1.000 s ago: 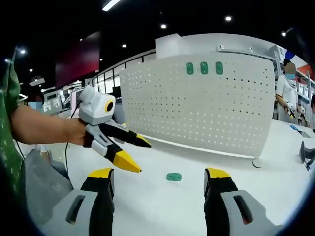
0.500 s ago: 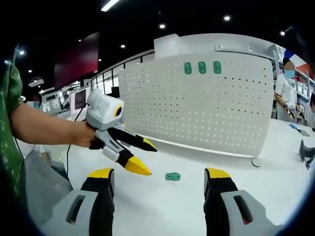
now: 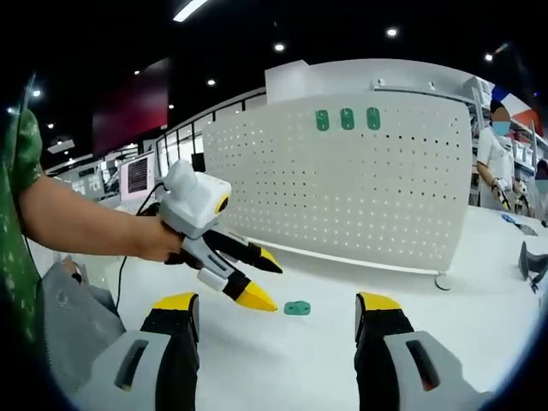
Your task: Insert the hook assembly into the mounting plate slot until the hook locks in place.
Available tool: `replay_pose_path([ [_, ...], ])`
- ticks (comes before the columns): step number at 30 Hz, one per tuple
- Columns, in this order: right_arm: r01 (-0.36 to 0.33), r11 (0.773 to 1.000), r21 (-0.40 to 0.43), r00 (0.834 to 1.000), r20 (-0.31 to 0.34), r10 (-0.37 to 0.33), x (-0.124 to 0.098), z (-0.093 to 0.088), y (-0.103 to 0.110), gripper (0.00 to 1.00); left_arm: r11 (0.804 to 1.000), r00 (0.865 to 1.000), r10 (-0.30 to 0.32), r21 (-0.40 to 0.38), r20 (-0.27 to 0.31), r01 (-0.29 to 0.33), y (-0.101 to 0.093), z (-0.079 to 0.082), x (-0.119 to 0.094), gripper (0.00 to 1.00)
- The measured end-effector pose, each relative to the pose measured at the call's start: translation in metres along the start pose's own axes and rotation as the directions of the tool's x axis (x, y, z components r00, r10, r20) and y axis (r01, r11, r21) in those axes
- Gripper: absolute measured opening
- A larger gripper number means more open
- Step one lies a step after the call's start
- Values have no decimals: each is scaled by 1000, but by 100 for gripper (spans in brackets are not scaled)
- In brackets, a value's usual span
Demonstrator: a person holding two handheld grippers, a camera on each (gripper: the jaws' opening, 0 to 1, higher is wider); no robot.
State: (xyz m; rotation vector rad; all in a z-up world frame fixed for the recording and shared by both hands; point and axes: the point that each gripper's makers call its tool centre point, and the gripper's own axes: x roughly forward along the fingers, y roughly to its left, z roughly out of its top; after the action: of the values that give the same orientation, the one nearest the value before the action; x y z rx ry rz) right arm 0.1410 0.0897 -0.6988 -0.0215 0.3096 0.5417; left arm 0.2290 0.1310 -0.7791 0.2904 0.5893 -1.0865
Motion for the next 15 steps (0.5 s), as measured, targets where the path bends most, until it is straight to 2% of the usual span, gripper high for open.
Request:
replay_pose_path([
  [8, 2, 1000, 8, 1000, 6, -2, -1, 1, -2, 75, 1000, 999, 15, 6, -39, -15, 4, -5, 11, 44],
  [15, -1, 1000, 12, 1000, 8, 0, 0, 1, -1, 75, 998, 996, 27, 61, -80, -22, 6, -7, 21, 41],
])
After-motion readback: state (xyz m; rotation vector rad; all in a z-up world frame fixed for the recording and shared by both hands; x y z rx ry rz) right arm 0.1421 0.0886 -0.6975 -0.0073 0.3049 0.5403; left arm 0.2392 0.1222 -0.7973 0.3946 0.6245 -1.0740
